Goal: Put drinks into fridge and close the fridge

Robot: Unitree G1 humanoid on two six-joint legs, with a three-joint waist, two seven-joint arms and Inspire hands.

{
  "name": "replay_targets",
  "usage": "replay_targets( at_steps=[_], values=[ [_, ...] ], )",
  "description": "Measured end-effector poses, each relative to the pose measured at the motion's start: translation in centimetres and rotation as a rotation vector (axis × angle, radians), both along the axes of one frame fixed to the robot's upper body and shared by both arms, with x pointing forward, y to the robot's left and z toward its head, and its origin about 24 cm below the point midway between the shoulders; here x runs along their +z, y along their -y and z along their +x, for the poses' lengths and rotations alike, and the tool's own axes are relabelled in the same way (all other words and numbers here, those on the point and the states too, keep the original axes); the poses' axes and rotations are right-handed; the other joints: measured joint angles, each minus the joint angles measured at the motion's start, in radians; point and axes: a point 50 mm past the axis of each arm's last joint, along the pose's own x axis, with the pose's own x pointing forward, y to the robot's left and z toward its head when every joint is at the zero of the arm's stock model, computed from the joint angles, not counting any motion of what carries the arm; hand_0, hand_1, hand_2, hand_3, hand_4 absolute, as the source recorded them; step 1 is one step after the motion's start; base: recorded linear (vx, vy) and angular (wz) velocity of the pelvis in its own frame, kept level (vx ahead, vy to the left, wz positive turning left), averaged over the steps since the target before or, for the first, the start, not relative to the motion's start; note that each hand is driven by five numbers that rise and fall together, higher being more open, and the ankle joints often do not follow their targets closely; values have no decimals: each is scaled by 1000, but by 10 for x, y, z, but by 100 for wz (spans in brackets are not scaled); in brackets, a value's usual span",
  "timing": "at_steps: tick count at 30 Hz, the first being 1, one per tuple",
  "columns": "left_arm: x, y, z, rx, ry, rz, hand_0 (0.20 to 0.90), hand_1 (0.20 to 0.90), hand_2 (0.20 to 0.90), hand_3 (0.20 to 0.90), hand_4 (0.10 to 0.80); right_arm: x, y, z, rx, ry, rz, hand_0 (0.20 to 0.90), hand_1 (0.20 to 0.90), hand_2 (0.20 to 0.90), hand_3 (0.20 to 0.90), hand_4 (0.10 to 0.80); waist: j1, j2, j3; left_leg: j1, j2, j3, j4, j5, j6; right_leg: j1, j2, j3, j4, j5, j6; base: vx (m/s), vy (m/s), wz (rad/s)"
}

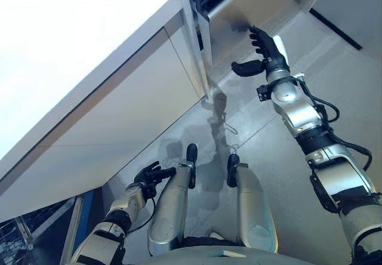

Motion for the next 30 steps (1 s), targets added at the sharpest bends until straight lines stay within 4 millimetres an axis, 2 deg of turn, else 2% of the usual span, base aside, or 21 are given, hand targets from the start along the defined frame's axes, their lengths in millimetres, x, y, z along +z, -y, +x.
replay_targets(
  at_steps=[1, 3, 10, 14, 16, 22, 24, 26, 28, 29, 30],
  values=[
    [0, 1, 0, -4, 0, 1, 900, 900, 900, 900, 800, 1, -7, 0, 23, 1, -13, 900, 900, 900, 900, 800, 7, 0, 0, 1, 0, -1, -4, 3, -1, 0, -1, -2, 0, 0, -1, -25, 41, 20],
    [1, 2, 2, -9, 5, -4, 900, 900, 900, 900, 800, 0, -36, -1, 81, 0, -25, 900, 900, 900, 900, 800, 26, 2, 0, 5, -4, -18, -26, 19, -3, 5, -6, -20, -4, -2, -4, -31, 45, 24],
    [2, 3, 3, -18, 22, -4, 900, 900, 900, 900, 800, -6, -30, 1, 9, 6, -6, 900, 900, 900, 900, 800, 38, 4, 1, 39, -1, -31, -82, 39, 1, 39, -8, -43, -37, 5, -22, -15, 7, 9],
    [0, 2, 0, -21, 13, 12, 900, 900, 900, 900, 800, -8, -24, 1, -68, 30, 31, 900, 900, 900, 900, 800, 44, 4, 1, 71, 4, -32, -87, 46, 7, 80, -7, -53, -59, 5, -21, 12, -2, 7],
    [-1, 1, -2, -30, 6, 33, 900, 900, 900, 900, 800, -6, -18, 1, -108, 56, 58, 900, 900, 900, 900, 800, 43, 4, 1, 98, 5, -31, -102, 46, 7, 109, -6, -53, -79, 9, -14, 71, 4, -1],
    [-3, 0, -7, -20, 1, 39, 900, 900, 900, 900, 800, -21, 5, -10, -156, 87, 193, 900, 900, 900, 900, 800, 36, 1, -1, 210, 11, -10, -168, 41, 23, 226, 2, -41, -170, 24, 10, 79, -6, -7],
    [-5, -2, -10, -7, -8, 42, 900, 900, 900, 900, 800, -34, 18, -22, -175, 91, 257, 900, 900, 900, 900, 800, 33, -3, -3, 249, 13, 2, -193, 41, 28, 268, 7, -29, -212, 36, 26, 88, -30, -18],
    [-7, -6, -18, 9, -21, 49, 900, 900, 900, 900, 800, -58, 36, -40, -212, 62, 320, 900, 900, 900, 900, 800, 26, -13, -8, 303, 17, 14, -230, 39, 35, 326, 15, -19, -270, 53, 40, 89, -34, -14],
    [-15, -15, -36, 48, -61, 57, 900, 900, 900, 900, 800, -105, 61, -67, -284, -61, 350, 900, 900, 900, 900, 800, 0, -45, -55, 349, 20, 20, -276, 36, 42, 380, 17, -18, -336, 63, 53, 62, -44, -6],
    [-18, -17, -42, 59, -80, 56, 900, 900, 900, 900, 800, -119, 68, -76, -309, -105, 352, 900, 900, 900, 900, 800, -5, -53, -78, 355, 20, 22, -290, 37, 44, 387, 18, -17, -353, 67, 57, 63, -56, -12],
    [-25, -22, -59, 76, -124, 67, 900, 900, 900, 900, 800, -156, 83, -103, -369, -223, 356, 900, 900, 900, 900, 800, -19, -80, -127, 385, 23, 35, -326, 38, 47, 417, 23, -6, -397, 75, 64, 50, -48, -16]
  ],
)
